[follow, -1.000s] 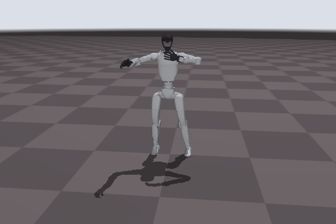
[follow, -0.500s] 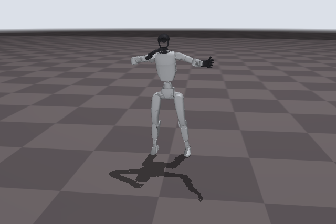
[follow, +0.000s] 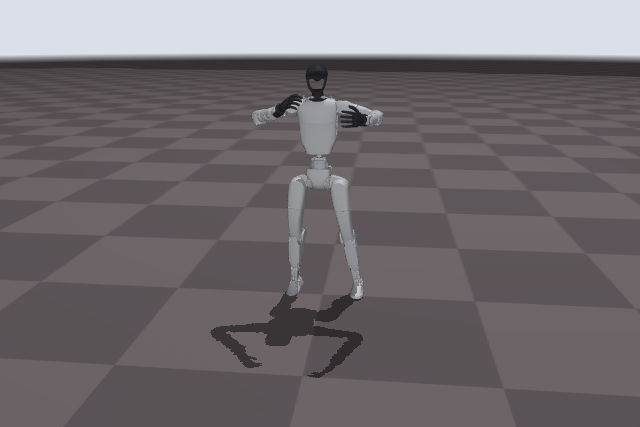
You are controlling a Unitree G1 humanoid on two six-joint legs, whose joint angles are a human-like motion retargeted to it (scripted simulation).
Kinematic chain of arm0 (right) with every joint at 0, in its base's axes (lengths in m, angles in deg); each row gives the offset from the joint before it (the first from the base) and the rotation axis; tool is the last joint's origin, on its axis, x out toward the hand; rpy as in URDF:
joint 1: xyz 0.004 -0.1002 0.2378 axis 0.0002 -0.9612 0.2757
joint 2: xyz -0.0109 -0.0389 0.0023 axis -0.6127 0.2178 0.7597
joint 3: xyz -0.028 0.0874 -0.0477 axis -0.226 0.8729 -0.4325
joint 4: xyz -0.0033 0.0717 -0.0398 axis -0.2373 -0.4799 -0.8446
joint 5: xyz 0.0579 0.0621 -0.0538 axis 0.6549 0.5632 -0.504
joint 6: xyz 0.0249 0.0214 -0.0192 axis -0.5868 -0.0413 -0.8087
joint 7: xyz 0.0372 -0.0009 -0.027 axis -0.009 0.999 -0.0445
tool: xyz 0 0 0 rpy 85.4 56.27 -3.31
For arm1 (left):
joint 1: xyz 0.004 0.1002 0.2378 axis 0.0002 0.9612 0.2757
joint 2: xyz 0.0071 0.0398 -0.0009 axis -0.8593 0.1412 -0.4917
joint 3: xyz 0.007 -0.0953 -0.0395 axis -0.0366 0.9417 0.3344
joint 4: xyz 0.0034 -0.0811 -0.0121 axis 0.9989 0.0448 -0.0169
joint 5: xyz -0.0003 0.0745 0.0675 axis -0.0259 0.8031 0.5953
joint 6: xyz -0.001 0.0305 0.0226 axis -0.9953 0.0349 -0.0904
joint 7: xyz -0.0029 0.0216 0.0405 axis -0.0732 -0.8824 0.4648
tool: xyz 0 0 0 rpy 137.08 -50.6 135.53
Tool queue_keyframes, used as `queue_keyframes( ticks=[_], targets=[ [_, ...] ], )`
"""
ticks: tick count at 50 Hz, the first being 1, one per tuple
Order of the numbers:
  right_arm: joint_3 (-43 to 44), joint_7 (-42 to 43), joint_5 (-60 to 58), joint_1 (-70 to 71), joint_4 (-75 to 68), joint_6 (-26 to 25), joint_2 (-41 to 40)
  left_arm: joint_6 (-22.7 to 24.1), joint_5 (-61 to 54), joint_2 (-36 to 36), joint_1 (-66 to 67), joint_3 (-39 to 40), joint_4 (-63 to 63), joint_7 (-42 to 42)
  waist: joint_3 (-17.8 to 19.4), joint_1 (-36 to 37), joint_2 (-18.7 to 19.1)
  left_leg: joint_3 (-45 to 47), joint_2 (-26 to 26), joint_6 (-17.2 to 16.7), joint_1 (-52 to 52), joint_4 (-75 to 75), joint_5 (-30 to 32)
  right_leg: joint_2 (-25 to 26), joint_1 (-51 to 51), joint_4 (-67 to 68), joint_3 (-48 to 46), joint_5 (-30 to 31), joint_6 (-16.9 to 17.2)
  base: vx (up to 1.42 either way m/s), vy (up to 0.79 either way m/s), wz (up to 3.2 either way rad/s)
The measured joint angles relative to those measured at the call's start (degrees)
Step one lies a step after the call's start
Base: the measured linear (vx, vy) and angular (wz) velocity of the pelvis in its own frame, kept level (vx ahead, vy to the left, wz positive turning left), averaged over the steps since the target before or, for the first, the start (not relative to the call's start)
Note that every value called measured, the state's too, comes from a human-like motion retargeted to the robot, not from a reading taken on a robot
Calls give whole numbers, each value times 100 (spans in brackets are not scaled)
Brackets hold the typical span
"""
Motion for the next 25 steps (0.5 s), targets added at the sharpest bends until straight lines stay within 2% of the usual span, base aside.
queue_keyframes(
  ticks=[3, 5, 8, 10, 14, 17, 20, 23, 25],
  targets=[
    [-846, -531, 358, 1046, 1488, 267, -392, -318, -100, 486, 446, 407, 2169, -653, -17, -146, 44, -4, -77, 91, -20, 17, 17, -82, -2, -13, 8, -6, 0, 0, 0, 0],
    [-1318, -845, 581, 1732, 1993, 383, -676, -424, -256, 844, 673, 841, 3386, -1253, -16, -290, 88, -10, -123, 145, -31, 19, 36, -131, -6, -17, 8, -7, 0, 0, 0, 0],
    [-1324, -626, 503, 1973, 1900, 486, -751, -238, -347, 1199, 972, 1556, 3984, -2143, -14, -426, 148, 0, -142, 177, -33, 23, 46, -151, -7, -27, 21, 3, 0, 0, 0, 0],
    [-1074, -280, 309, 1778, 1387, 500, -590, -60, -527, 1324, 1236, 1890, 3504, -2189, 2, -466, 187, 8, -124, 160, -19, 23, 37, -132, 0, -24, 25, 4, 0, 0, 0, 0],
    [-142, 64, 89, 776, -449, 413, -179, 139, -959, 1140, 1652, 1817, 1151, -1317, 6, -369, 178, 30, -48, 87, 22, 15, -1, -53, 12, 0, 33, -3, 0, 0, 0, 0],
    [386, 39, 339, 146, -2186, 203, -43, 214, -806, 642, 1361, 1289, -713, -643, -10, -244, 102, 45, 15, 11, 41, 8, -29, 13, 14, 8, 37, 0, 0, 0, 0, 0],
    [550, -35, 715, -70, -4022, -287, 53, 269, -424, 126, 544, 601, -2421, 85, -4, -132, 11, 56, 70, -80, 55, -12, -44, 71, 13, 9, 34, 12, 0, 0, 0, 0],
    [531, 79, 446, 27, -5591, -800, 204, 335, -444, -61, -398, -115, -3789, 856, 23, -37, -43, 67, 116, -168, 70, -49, -40, 121, 8, 8, 29, 28, 0, 0, 0, 0],
    [571, 203, 144, 54, -6217, -937, 293, 316, -602, -87, -779, -384, -4373, 1328, 21, 12, -46, 83, 154, -226, 72, -55, -47, 161, 5, -4, 34, 43, 0, 0, 0, 0]
  ],
)
